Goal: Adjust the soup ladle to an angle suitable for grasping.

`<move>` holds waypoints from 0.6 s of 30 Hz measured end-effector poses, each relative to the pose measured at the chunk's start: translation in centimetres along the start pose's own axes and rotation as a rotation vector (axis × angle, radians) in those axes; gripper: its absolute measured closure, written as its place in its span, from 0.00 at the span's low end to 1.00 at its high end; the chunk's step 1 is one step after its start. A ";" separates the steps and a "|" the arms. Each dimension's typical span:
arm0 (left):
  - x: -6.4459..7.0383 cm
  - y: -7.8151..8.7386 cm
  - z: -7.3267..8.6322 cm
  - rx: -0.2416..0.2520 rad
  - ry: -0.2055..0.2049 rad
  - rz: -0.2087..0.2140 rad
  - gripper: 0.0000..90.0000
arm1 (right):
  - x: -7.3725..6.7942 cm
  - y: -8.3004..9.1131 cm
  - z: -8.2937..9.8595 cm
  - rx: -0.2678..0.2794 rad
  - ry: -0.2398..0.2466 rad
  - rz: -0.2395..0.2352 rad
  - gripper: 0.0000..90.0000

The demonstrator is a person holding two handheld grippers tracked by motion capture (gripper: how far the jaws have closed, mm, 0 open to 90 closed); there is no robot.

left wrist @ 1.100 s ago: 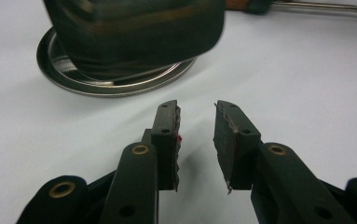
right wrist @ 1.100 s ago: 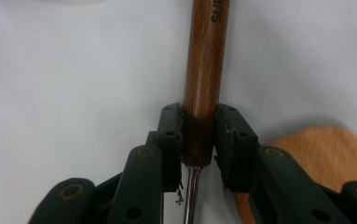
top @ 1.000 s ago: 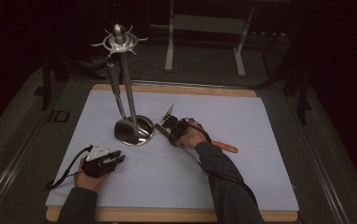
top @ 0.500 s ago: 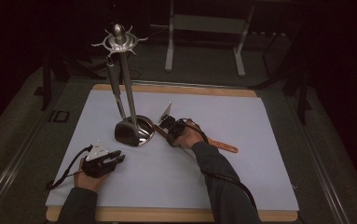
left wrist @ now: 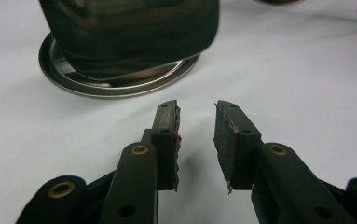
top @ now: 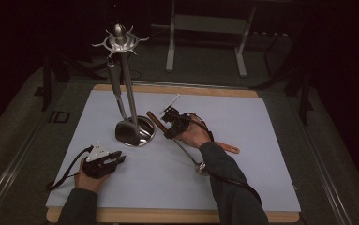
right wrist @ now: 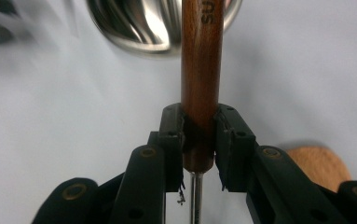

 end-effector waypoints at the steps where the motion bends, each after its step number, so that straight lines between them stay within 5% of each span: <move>1: 0.0 0.0 0.0 0.001 0.000 0.000 0.78 | -0.1 0.3 -0.2 0.028 -0.004 -0.004 0.82; 18: 0.0 0.0 -0.1 0.007 -0.002 -0.003 0.78 | -0.6 5.6 -1.3 0.387 0.036 -0.088 0.82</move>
Point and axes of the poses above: each handheld gripper's, and its own axes: y roughly backward along the jaws, z roughly out of its underside, x roughly to its right, the point moved 6 cm from there along -y, roughly forward along the jaws, and after that the axes turned 3 degrees about z, right-handed, at the moved point
